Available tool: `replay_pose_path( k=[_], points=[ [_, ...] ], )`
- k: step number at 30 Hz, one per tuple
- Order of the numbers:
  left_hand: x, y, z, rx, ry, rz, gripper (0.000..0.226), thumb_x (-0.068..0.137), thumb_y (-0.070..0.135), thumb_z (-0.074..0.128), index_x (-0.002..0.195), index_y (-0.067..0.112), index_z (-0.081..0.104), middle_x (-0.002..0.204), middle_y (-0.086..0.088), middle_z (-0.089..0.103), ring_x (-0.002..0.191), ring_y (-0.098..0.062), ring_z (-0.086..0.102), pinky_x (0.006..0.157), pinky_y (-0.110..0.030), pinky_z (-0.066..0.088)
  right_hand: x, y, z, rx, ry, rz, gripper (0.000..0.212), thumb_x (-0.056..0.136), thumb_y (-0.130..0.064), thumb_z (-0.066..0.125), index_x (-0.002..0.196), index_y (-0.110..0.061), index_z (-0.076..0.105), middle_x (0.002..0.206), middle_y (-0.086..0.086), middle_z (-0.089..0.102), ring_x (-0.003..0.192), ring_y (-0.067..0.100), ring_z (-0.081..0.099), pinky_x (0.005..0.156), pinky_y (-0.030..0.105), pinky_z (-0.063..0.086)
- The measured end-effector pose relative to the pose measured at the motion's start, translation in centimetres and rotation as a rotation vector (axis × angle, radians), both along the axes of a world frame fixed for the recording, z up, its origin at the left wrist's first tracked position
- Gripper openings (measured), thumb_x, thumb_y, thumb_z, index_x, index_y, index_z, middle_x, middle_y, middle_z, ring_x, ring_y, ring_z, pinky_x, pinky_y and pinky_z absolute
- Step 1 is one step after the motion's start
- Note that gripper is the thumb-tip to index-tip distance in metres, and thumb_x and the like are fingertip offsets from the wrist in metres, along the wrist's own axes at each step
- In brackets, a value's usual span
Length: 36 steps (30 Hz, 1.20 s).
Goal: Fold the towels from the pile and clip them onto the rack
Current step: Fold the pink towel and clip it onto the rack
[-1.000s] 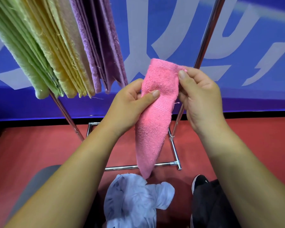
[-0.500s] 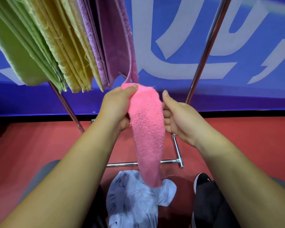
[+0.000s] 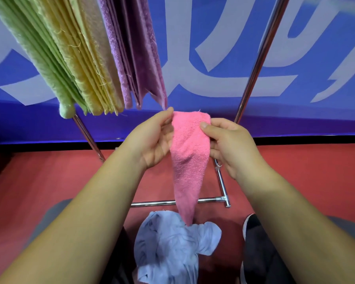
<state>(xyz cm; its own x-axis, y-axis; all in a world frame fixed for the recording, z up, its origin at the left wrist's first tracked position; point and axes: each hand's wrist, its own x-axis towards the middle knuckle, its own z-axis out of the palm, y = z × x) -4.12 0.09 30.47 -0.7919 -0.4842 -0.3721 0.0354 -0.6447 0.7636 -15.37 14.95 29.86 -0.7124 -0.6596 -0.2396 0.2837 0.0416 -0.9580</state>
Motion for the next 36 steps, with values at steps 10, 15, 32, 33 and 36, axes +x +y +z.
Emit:
replay_pose_path(
  k=[10, 15, 32, 33, 36],
  points=[
    [-0.7, 2.4, -2.4, -0.413, -0.275, -0.318, 0.03, 0.095, 0.007, 0.075, 0.124, -0.003, 0.073, 0.118, -0.017, 0.079, 0.1, -0.021, 0.072, 0.103, -0.039, 0.057, -2.5, 1.0, -0.4, 0.02, 0.016, -0.167, 0.013, 0.099, -0.007, 0.074, 0.111, -0.004, 0.078, 0.11, 0.027, 0.078, 0.082, 0.029, 0.074, 0.065, 0.034, 0.063],
    [-1.4, 3.1, -2.6, -0.505, -0.182, -0.257, 0.02, 0.096, 0.003, 0.073, 0.115, 0.001, 0.074, 0.106, -0.012, 0.079, 0.096, -0.022, 0.073, 0.099, -0.04, 0.061, -3.6, 1.4, -1.1, 0.039, 0.051, -0.205, 0.01, 0.095, -0.011, 0.078, 0.104, -0.008, 0.08, 0.102, 0.021, 0.081, 0.082, 0.027, 0.075, 0.084, 0.05, 0.063],
    [-0.6, 1.7, -0.7, -0.355, -0.152, -0.047, 0.024, 0.106, 0.002, 0.055, 0.124, -0.009, 0.067, 0.092, -0.018, 0.07, 0.069, -0.02, 0.068, 0.057, -0.029, 0.063, -1.9, 0.4, -0.9, -0.001, -0.04, 0.057, 0.014, 0.102, -0.012, 0.061, 0.099, -0.011, 0.074, 0.082, 0.006, 0.077, 0.076, 0.022, 0.069, 0.067, 0.032, 0.055],
    [-0.5, 1.4, -0.7, -0.335, -0.159, -0.037, 0.026, 0.105, 0.002, 0.057, 0.124, -0.011, 0.066, 0.099, -0.022, 0.069, 0.077, -0.025, 0.067, 0.061, -0.032, 0.062, -1.7, 0.3, -1.0, -0.012, -0.032, 0.072, 0.017, 0.101, -0.009, 0.06, 0.107, -0.01, 0.075, 0.095, 0.013, 0.081, 0.084, 0.025, 0.072, 0.075, 0.036, 0.058],
    [-0.3, 1.0, -0.8, -0.294, -0.174, -0.013, 0.024, 0.103, 0.001, 0.058, 0.122, -0.012, 0.067, 0.106, -0.024, 0.076, 0.081, -0.026, 0.075, 0.061, -0.035, 0.065, -1.3, 0.1, -1.3, -0.027, -0.02, 0.112, 0.027, 0.101, -0.002, 0.058, 0.121, -0.01, 0.075, 0.115, 0.024, 0.078, 0.091, 0.028, 0.074, 0.083, 0.043, 0.059]
  ],
)
